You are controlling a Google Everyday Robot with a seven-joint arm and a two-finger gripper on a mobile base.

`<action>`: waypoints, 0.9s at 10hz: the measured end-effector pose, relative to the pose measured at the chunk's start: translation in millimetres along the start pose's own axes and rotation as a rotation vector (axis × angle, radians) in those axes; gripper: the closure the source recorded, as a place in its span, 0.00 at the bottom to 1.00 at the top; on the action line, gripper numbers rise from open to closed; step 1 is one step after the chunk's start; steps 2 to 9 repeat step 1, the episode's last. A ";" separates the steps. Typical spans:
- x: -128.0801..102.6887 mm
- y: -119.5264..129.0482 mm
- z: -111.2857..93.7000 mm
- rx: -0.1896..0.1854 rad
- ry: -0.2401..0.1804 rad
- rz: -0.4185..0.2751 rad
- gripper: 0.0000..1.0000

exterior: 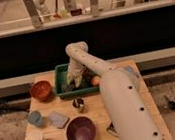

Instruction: Wipe tray with eraser

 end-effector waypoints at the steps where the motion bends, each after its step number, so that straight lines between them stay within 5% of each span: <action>1: 0.0 0.0 0.0 0.000 0.000 0.000 1.00; 9: 0.0 0.0 0.0 0.000 0.000 0.000 1.00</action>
